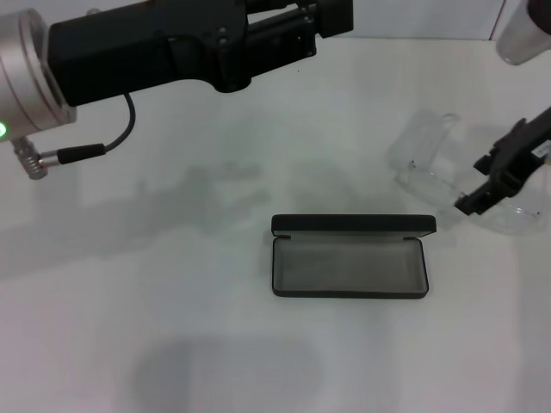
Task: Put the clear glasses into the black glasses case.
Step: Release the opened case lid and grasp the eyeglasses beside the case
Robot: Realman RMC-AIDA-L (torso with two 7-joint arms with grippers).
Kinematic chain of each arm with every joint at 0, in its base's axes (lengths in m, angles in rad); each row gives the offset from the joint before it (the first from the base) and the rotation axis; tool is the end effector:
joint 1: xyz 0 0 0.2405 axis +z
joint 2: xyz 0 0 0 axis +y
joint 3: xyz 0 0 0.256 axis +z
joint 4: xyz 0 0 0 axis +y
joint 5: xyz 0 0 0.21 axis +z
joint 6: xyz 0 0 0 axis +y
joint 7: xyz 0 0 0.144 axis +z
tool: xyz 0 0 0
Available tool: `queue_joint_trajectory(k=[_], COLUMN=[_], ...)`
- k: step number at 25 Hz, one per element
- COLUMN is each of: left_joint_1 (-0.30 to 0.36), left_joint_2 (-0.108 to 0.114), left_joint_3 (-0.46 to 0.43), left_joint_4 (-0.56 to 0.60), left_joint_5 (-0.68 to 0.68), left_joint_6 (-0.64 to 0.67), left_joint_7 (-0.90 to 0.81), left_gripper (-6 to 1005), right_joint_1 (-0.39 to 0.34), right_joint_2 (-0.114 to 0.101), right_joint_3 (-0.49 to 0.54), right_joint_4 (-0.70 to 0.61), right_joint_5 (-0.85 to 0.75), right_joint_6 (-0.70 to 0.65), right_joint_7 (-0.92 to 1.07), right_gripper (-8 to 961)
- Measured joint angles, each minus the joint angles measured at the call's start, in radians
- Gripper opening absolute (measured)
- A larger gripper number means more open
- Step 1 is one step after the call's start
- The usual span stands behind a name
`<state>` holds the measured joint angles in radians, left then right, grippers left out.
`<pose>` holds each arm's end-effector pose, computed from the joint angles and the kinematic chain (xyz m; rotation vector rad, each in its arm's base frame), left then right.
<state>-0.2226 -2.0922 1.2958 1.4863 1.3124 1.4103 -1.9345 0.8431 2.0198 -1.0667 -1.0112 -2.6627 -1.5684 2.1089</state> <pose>-0.1111 0.2955 0.0619 -2.6565 -0.4561 -1.2465 0.1877 0.4043 0.0296 -2.7477 0.6283 -0.5358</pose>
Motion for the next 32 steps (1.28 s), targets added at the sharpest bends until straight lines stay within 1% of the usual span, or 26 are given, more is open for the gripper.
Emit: queue_joint_trajectory(k=[5, 9, 12, 17, 23, 27, 32], left_joint_1=[0.003, 0.008, 0.009, 0.009, 0.006, 0.005, 0.01], left_joint_2=[0.0, 0.0, 0.0, 0.0, 0.0, 0.0, 0.0], left_joint_3=[-0.001, -0.001, -0.002, -0.003, -0.003, -0.003, -0.003], left_joint_4=[0.0, -0.003, -0.011, -0.019, -0.027, -0.028, -0.028], left_joint_5=[-0.009, -0.01, -0.01, -0.01, -0.01, -0.014, -0.018], left_joint_6=[0.01, 0.012, 0.014, 0.015, 0.016, 0.019, 0.022], left_joint_7=[0.0, 0.002, 0.005, 0.011, 0.014, 0.016, 0.016], left_gripper=[435, 434, 434, 434, 433, 433, 432], right_joint_1=[0.053, 0.068, 0.07, 0.07, 0.072, 0.083, 0.083], right_joint_2=[0.001, 0.001, 0.002, 0.002, 0.002, 0.001, 0.001], right_joint_3=[-0.037, -0.051, -0.058, -0.061, -0.061, -0.061, -0.061], right_joint_4=[0.105, 0.135, 0.144, 0.144, 0.169, 0.203, 0.208], right_joint_5=[0.008, 0.002, 0.002, 0.0, -0.002, -0.002, -0.002], right_joint_6=[0.051, 0.064, 0.071, 0.077, 0.094, 0.107, 0.113], right_joint_7=[0.006, 0.007, 0.011, 0.019, 0.02, 0.02, 0.02], right_gripper=[750, 750, 609, 477, 464, 408, 339])
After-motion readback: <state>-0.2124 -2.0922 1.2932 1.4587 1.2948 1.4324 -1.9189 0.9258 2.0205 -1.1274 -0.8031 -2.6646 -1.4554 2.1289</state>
